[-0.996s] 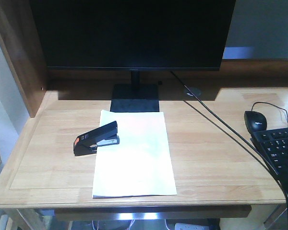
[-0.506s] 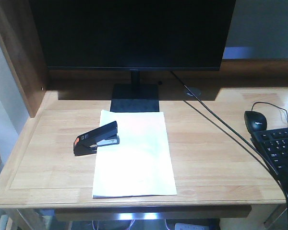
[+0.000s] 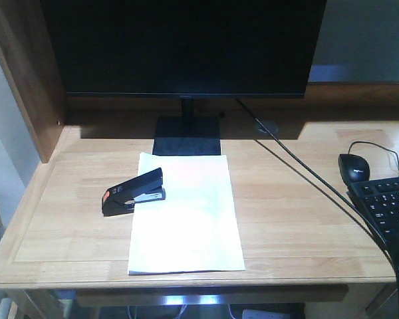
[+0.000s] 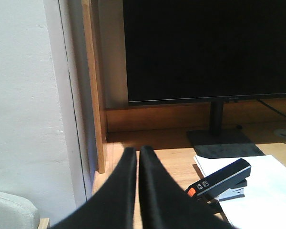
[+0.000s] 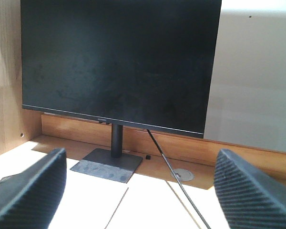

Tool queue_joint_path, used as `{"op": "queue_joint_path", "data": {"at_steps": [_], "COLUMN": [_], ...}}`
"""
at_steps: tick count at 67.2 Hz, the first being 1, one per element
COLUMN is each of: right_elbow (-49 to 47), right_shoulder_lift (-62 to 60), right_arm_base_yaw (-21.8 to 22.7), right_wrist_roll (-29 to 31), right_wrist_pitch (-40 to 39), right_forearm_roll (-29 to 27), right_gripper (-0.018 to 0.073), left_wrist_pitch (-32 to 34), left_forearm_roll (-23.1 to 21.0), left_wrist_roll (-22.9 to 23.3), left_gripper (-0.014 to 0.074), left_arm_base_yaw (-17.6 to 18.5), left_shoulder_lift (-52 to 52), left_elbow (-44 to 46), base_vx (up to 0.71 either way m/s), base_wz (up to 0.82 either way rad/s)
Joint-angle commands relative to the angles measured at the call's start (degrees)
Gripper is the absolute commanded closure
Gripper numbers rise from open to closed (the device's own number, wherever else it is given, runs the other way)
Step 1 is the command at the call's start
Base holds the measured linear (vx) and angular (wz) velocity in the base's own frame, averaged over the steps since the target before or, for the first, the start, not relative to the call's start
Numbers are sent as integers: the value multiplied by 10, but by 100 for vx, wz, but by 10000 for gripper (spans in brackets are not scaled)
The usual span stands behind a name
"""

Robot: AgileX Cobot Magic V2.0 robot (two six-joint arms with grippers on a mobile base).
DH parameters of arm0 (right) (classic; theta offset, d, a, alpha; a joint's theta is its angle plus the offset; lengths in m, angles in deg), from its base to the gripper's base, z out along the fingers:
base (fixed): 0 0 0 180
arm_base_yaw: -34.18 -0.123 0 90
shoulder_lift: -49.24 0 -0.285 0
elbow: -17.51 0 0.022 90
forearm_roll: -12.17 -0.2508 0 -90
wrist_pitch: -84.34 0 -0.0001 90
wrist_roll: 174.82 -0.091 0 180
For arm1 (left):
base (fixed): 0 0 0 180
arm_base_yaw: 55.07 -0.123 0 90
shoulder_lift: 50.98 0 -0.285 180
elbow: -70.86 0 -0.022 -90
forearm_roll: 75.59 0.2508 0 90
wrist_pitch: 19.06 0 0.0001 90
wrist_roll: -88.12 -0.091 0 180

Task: Grab stapler and paper to desk for stapling

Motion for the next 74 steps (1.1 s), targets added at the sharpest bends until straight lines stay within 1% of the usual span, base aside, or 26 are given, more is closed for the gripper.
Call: {"op": "queue_joint_path", "data": {"at_steps": [1,7,13,19,22,23,57,65,69,74], "right_elbow": [-16,-16,-16,-16,-16,-16,-16,-16,-16,-16], "right_shoulder_lift": [6,6,6,6,6,6,6,6,6,6], "right_arm_base_yaw": [3,3,3,3,3,3,3,3,3,3], "right_wrist_roll": [-3,-4,-9,-18,-17,-17,-17,-17,-17,-17], "right_wrist_pitch": [16,16,17,17,17,17,22,22,22,22], "right_forearm_roll": [23,23,23,23,23,24,24,24,24,24], "right_gripper": [43,144,297,487,566,575,568,568,568,568], "left_wrist_pitch": [45,45,45,45,45,45,47,68,100,142], "left_forearm_roll": [-5,-5,-5,-5,-5,-5,-5,0,18,11], "left_wrist_roll": [5,5,5,5,5,5,5,1,-2,6], "left_gripper": [603,603,603,603,603,603,603,603,603,603], "left_arm_base_yaw": [0,0,0,0,0,0,0,0,-1,-1], "left_shoulder_lift": [5,5,5,5,5,5,4,4,4,4], "left_elbow": [13,13,13,13,13,13,10,-20,-47,-77], "base_vx": [0,0,0,0,0,0,0,0,0,0], "base_wz": [0,0,0,0,0,0,0,0,0,0]}}
